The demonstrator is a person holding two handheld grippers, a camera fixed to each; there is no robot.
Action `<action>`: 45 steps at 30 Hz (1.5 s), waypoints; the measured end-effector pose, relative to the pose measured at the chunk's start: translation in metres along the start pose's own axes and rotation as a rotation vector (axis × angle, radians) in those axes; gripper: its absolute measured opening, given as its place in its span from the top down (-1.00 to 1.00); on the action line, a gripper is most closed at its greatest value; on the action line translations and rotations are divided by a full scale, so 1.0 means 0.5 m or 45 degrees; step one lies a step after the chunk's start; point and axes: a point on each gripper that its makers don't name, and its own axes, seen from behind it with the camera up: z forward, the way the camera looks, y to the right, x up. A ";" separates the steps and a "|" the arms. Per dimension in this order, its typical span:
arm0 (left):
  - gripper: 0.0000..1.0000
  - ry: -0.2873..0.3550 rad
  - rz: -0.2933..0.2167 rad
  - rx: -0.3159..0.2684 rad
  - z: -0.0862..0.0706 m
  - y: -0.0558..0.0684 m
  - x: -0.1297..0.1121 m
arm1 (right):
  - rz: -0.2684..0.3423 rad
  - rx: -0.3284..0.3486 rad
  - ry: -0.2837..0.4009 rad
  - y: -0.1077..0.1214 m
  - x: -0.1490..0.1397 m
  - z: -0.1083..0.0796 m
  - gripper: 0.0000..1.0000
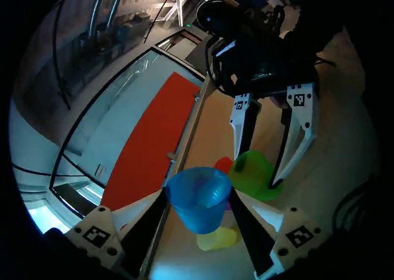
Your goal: Pour water
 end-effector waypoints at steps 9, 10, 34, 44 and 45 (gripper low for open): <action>-0.76 0.001 0.043 0.011 0.004 -0.008 0.008 | 0.000 -0.001 0.005 0.001 0.002 0.000 -0.83; -0.76 0.000 0.051 0.011 0.004 -0.008 0.008 | 0.000 -0.001 0.005 0.001 0.003 0.000 -0.83; -0.76 0.006 0.172 0.021 0.004 -0.005 0.037 | -0.004 0.000 0.016 0.002 0.007 -0.006 -0.83; -0.76 0.009 0.198 0.027 0.004 -0.006 0.040 | -0.005 0.001 0.016 0.004 0.006 -0.009 -0.82; -0.76 0.009 0.200 0.030 0.004 -0.007 0.041 | -0.005 0.001 0.016 0.004 0.006 -0.009 -0.83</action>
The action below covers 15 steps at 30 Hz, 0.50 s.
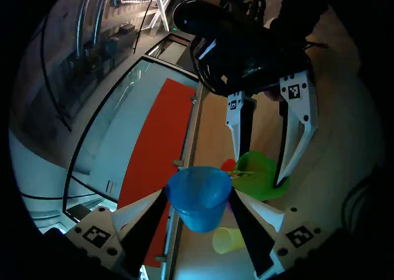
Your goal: Pour water
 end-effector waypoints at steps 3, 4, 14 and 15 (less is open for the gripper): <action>-0.76 0.000 0.008 0.006 -0.001 -0.003 0.001 | 0.000 -0.002 0.002 0.001 0.001 0.000 -0.83; -0.76 0.000 0.011 0.005 -0.002 -0.002 0.001 | 0.000 -0.002 0.003 0.001 0.001 0.000 -0.83; -0.76 0.000 0.044 0.010 -0.002 -0.003 0.004 | -0.002 -0.002 0.004 0.002 0.001 0.001 -0.83; -0.76 0.000 0.047 0.011 -0.002 -0.003 0.004 | -0.002 -0.002 0.005 0.002 0.002 0.000 -0.83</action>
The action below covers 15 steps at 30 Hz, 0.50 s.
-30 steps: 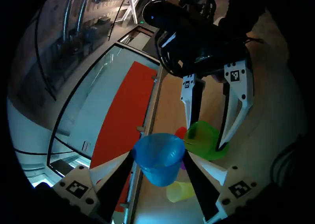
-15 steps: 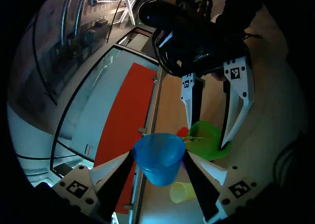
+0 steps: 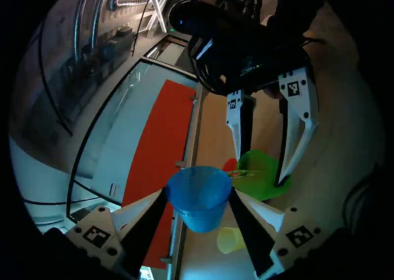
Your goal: Pour water
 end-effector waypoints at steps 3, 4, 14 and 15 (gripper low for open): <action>-0.76 0.000 0.006 0.002 0.000 0.001 0.000 | -0.004 -0.001 0.001 -0.001 0.000 -0.001 -0.83; -0.76 0.000 0.006 0.003 -0.001 0.001 0.000 | -0.005 -0.001 0.000 -0.001 0.000 -0.001 -0.83; -0.76 0.002 0.029 0.011 -0.003 -0.002 0.001 | -0.011 -0.003 0.001 0.000 0.001 -0.002 -0.83; -0.76 0.002 0.032 0.012 -0.003 -0.003 0.001 | -0.011 -0.003 0.001 0.000 0.001 -0.002 -0.83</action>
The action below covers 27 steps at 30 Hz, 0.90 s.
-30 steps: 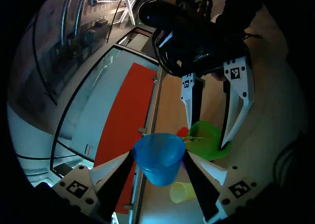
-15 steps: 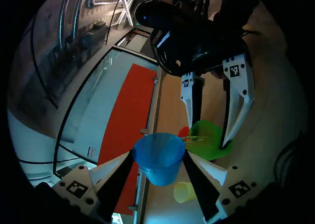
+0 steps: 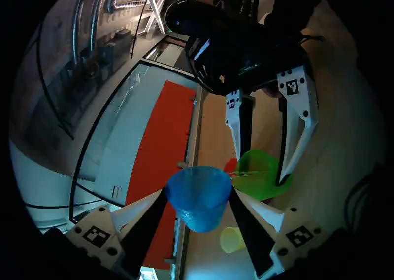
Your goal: Pour water
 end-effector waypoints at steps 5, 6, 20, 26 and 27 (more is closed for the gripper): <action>-0.76 0.000 0.008 0.005 0.001 -0.004 0.001 | -0.002 -0.001 0.000 -0.001 0.000 0.001 -0.83; -0.76 0.000 0.009 0.006 0.002 -0.004 0.001 | -0.002 -0.001 0.000 -0.001 0.000 0.002 -0.83; -0.76 -0.003 0.034 0.015 0.001 -0.006 0.002 | 0.000 -0.008 0.005 0.001 -0.001 0.001 -0.83; -0.76 -0.004 0.059 0.013 0.000 -0.004 0.002 | 0.000 -0.010 0.008 0.003 0.000 0.002 -0.83; -0.76 -0.005 0.063 0.013 0.001 -0.004 0.002 | -0.001 -0.011 0.008 0.003 0.000 0.002 -0.82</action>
